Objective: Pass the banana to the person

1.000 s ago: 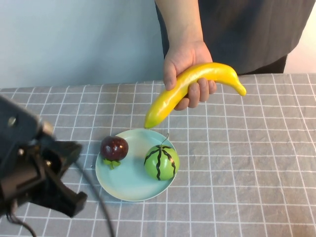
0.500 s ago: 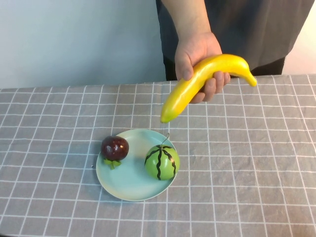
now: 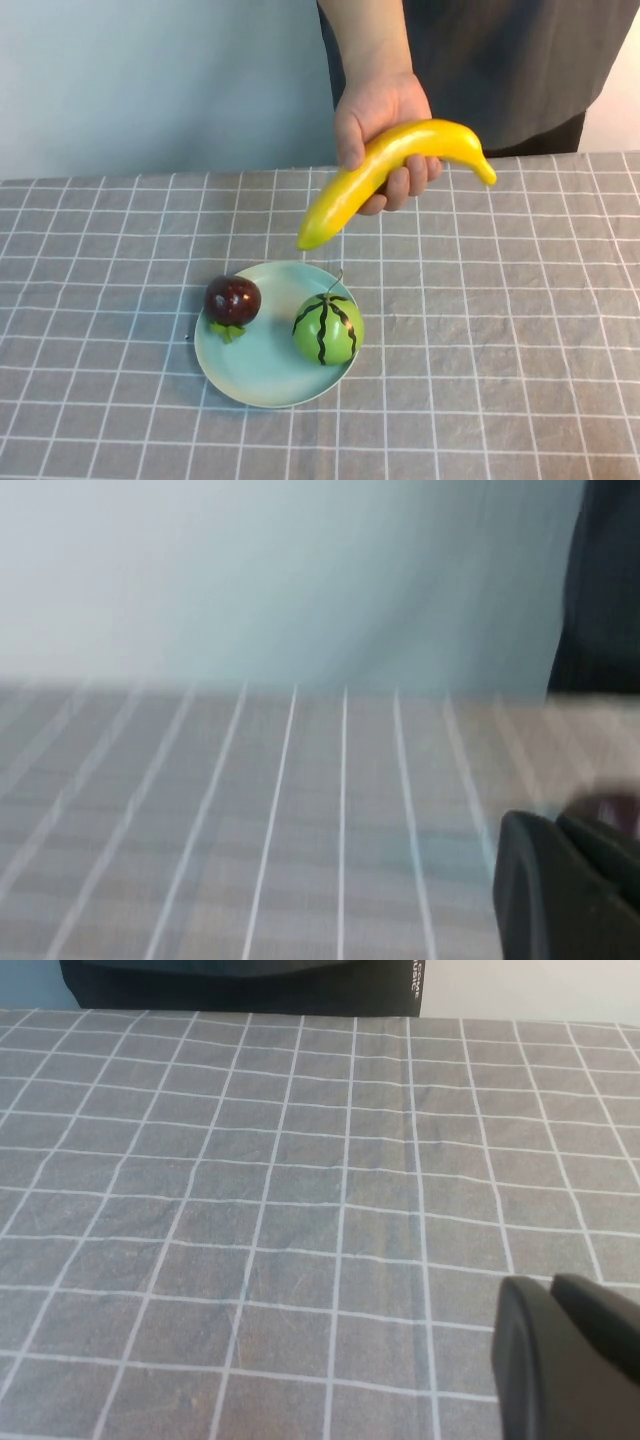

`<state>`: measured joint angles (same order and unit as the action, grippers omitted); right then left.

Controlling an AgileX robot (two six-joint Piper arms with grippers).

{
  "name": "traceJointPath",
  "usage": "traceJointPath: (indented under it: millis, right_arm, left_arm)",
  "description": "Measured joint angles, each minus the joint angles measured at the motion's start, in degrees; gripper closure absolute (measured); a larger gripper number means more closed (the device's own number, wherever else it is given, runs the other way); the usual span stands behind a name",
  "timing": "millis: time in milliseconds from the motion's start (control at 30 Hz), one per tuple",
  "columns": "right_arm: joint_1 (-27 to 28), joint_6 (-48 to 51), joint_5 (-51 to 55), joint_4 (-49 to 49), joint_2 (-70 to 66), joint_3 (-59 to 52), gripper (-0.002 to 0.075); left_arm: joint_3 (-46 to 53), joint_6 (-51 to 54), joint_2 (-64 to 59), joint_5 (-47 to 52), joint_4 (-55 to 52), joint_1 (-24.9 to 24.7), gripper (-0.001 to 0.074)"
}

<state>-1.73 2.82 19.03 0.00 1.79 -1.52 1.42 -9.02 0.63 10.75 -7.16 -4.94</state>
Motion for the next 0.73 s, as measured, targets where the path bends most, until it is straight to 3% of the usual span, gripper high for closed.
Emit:
traceJointPath:
  millis: [167,733]
  right_arm:
    - [0.0,0.0,0.0,0.0,0.0,0.0,0.0733]
    - [0.0,0.1,0.0,0.0,0.0,0.0,0.0733]
  left_arm:
    - [0.0,0.2,0.0,9.3,0.4,0.0,0.0738]
    - [-0.1,0.2,0.0,10.0,0.5,0.0,0.0738]
